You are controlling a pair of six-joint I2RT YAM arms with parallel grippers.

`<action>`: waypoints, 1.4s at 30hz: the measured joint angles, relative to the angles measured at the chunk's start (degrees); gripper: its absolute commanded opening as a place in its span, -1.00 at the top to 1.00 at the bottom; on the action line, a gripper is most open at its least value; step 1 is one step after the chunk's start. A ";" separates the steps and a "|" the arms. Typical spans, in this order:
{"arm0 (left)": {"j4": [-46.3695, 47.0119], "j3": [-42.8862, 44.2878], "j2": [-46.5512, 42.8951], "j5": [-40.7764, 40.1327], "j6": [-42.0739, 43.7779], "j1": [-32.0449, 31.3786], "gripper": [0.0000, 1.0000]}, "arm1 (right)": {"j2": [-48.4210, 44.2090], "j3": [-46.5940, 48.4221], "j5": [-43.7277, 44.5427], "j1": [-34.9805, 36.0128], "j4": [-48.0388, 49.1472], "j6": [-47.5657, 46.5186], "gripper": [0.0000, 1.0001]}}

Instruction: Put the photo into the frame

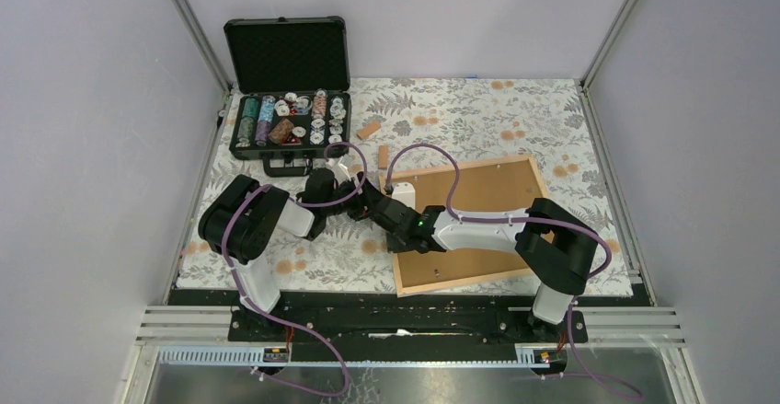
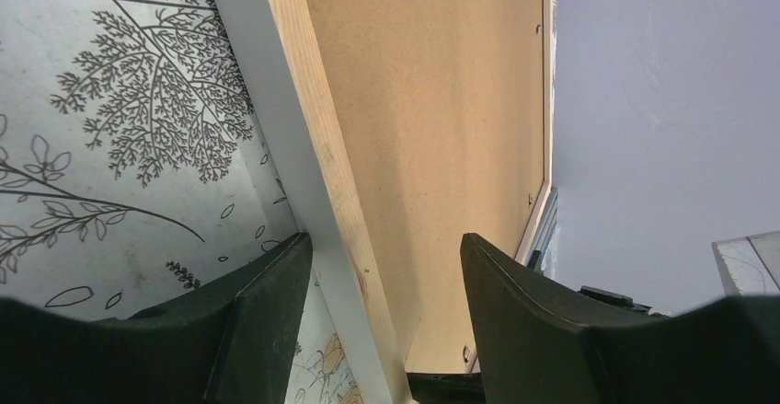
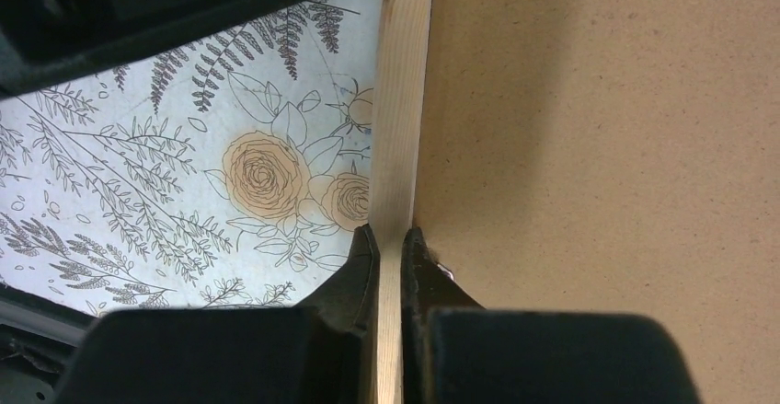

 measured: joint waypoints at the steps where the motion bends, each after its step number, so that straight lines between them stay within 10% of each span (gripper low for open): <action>1: 0.02 0.00 0.00 0.00 0.02 0.00 -0.33 | -0.02 0.04 -0.02 0.00 -0.07 -0.02 1.00; 3: 0.00 0.00 0.00 0.00 0.00 0.00 -0.33 | -0.11 0.07 -0.04 0.00 -0.11 -0.17 0.85; 6: 0.02 0.00 0.00 0.00 0.00 0.00 -0.33 | -0.20 0.24 -0.15 0.00 -0.26 -0.79 0.12; 10: 0.02 0.00 0.00 0.00 0.00 0.00 -0.33 | -0.28 1.29 -1.51 0.48 -1.84 -4.57 -0.16; 29: 0.00 0.00 0.00 0.00 0.00 0.00 -0.33 | 1.79 3.58 -3.34 1.36 -4.44 -13.33 0.62; 42: 0.11 0.00 0.00 0.04 0.00 0.00 -0.38 | 1.22 7.72 -2.58 2.97 -11.02 -15.74 -0.81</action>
